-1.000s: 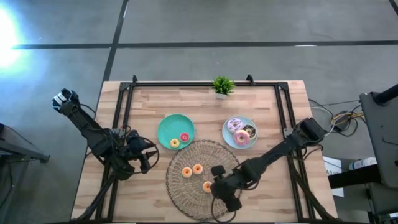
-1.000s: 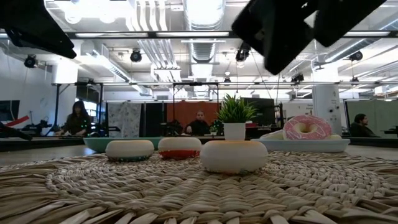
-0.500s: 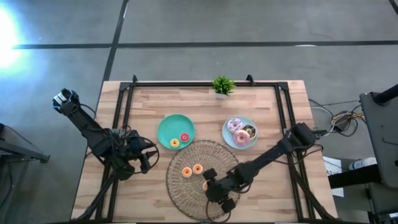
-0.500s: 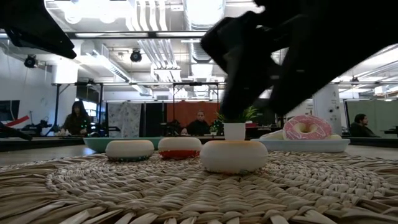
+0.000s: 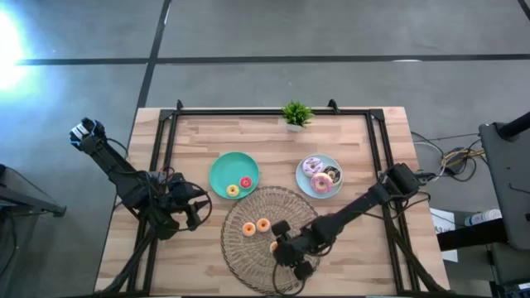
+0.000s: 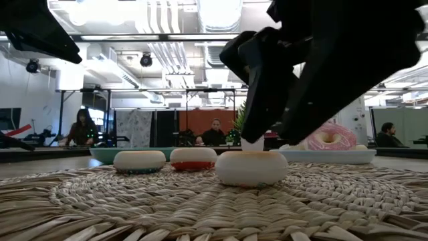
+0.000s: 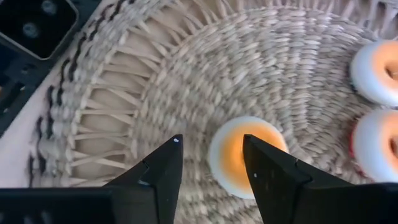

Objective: Pick & Place donuts
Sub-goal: Put the white doughnut on the green plate

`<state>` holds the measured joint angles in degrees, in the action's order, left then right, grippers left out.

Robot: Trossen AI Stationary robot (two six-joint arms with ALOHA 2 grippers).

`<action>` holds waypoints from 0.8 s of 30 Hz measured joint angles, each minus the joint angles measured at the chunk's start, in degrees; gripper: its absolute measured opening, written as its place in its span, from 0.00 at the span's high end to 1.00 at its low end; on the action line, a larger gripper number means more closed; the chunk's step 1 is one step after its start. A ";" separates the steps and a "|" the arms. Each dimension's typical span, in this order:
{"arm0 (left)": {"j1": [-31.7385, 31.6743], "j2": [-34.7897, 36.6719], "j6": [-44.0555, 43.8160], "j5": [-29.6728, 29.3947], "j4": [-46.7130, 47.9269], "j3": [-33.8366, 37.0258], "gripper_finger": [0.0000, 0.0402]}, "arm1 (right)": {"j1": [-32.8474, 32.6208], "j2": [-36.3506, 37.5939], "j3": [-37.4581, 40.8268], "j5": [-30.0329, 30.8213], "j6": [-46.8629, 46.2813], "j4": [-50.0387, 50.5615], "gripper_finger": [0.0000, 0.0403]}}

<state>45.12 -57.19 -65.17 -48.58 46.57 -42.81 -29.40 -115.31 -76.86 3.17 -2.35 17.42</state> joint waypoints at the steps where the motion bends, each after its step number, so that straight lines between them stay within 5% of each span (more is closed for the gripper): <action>1: 0.00 0.00 0.00 0.02 0.00 0.00 0.71 | 0.05 0.00 0.05 0.01 0.00 -0.08 0.61; 24: 0.00 0.00 -1.07 -0.15 0.05 1.06 0.71 | 1.06 -0.04 3.96 -0.21 1.03 -3.27 0.68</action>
<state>45.12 -57.19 -66.23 -48.73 46.62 -41.75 -28.35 -115.35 -72.90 2.96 -1.32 14.15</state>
